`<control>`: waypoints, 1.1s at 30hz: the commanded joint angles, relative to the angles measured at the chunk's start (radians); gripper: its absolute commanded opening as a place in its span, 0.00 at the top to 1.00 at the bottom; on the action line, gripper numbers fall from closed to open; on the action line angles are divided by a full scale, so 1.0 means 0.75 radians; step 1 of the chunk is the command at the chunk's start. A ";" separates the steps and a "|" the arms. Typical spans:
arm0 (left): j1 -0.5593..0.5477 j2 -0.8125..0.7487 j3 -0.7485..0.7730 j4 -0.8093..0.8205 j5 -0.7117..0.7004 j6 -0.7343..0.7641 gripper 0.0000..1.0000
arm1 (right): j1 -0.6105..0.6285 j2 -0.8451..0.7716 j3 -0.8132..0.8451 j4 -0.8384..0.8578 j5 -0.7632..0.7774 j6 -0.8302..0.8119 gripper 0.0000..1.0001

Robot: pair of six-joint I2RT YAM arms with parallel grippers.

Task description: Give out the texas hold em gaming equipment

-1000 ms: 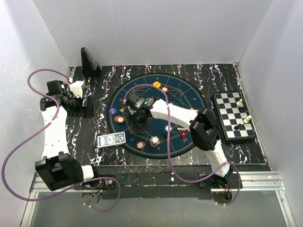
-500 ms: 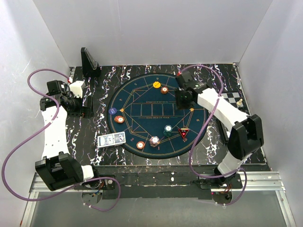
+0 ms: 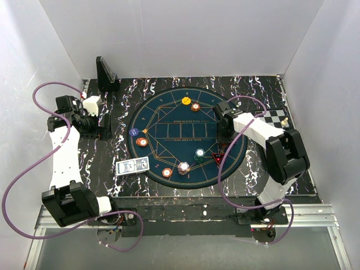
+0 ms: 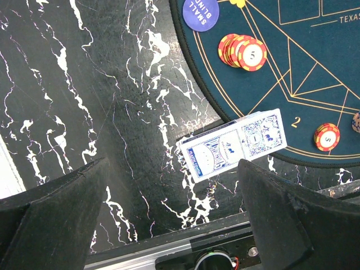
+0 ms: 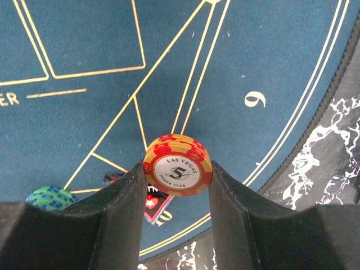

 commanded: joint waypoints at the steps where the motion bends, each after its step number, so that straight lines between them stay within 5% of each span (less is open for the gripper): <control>1: 0.006 -0.047 -0.013 -0.006 0.017 0.009 0.02 | -0.031 0.058 0.021 0.078 0.039 0.034 0.91; 4: 0.008 -0.049 -0.009 -0.006 0.015 0.009 0.02 | -0.035 0.099 0.022 0.087 0.041 0.034 0.76; 6: 0.008 -0.054 -0.009 -0.008 0.015 0.011 0.02 | -0.035 0.113 0.015 0.089 0.035 0.034 0.57; 14: 0.006 -0.054 -0.007 -0.002 0.015 0.003 0.02 | -0.037 0.083 0.015 0.068 0.045 0.032 0.36; 23: 0.006 -0.050 0.012 -0.010 0.013 -0.003 0.02 | 0.008 -0.120 0.187 -0.075 0.070 0.024 0.28; 33: 0.008 -0.035 0.012 -0.004 0.025 -0.015 0.02 | 0.472 -0.165 0.449 -0.271 0.057 0.042 0.18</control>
